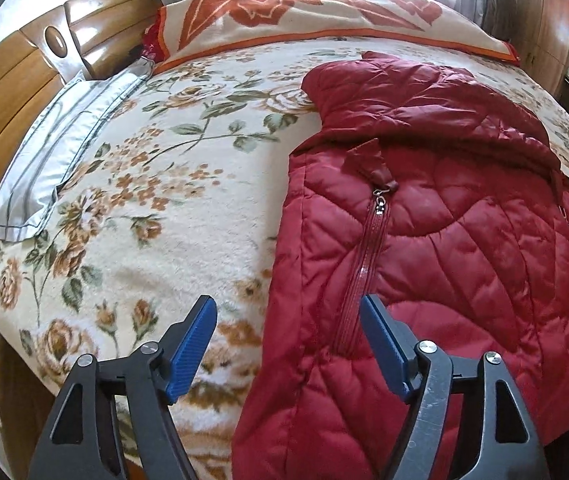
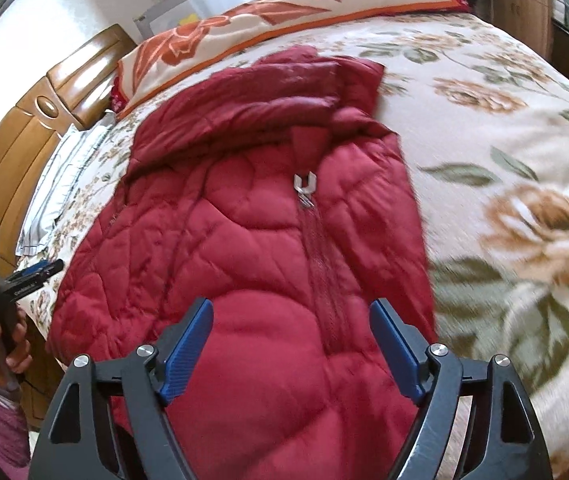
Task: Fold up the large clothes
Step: 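Grasp the coat's side edge with both grippers and lift it toward the zipper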
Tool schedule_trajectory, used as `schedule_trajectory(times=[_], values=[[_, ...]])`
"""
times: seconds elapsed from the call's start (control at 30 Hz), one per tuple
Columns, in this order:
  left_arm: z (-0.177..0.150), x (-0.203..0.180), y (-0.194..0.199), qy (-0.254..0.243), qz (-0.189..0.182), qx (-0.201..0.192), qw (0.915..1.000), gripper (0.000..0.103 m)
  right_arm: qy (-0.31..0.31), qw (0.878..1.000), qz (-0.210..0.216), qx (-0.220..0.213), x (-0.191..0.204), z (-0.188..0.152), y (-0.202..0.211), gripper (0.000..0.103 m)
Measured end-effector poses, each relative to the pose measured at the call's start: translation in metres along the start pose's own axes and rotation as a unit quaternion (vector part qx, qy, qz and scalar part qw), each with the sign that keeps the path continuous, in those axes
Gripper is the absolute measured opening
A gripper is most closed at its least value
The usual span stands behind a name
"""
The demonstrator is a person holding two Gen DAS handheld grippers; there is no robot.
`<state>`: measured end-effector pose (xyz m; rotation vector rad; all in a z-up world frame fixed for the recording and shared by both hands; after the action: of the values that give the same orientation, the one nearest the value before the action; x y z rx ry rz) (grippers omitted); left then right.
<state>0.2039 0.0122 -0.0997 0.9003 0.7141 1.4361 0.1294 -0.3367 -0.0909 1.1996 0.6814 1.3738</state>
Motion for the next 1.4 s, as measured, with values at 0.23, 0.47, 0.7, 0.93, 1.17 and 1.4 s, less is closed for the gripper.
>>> schedule_trajectory(times=[0.23,0.47,0.7,0.93,1.17,1.4], values=[[-0.019,0.008,0.004,-0.004,-0.006,0.011,0.9999,0.081,-0.029,0.999,-0.013,0.008,-0.029,-0.027,0.009,0.082],[-0.038,0.030,-0.007,0.023,-0.055,0.042,0.9974,0.082,-0.053,0.999,-0.002,0.006,-0.046,-0.044,0.015,0.086],[-0.048,0.044,-0.025,0.049,-0.101,0.067,0.9913,0.083,-0.094,0.995,0.022,0.009,-0.067,-0.051,0.017,0.086],[-0.053,0.052,-0.040,0.062,-0.129,0.079,0.9866,0.086,-0.120,0.991,0.044,0.023,-0.082,-0.060,0.006,0.086],[-0.056,0.055,-0.050,0.060,-0.154,0.091,0.9820,0.088,-0.098,0.991,0.086,0.040,-0.070,-0.067,0.001,0.087],[-0.060,0.060,-0.052,0.038,-0.175,0.100,0.9787,0.092,-0.087,0.986,0.126,0.065,-0.062,-0.078,0.001,0.070]])
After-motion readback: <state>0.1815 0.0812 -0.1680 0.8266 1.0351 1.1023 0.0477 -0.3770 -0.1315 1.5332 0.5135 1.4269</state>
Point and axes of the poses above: each gripper's, at about its wrist camera, not at the fingertips, and y roughly against the way its jaws point, x to its left, z to its top, the point moved 1 cm from there along -y, roughly the way its jaws point, and after that the axes turned 1 degree about -y, right-handed, at the moved point
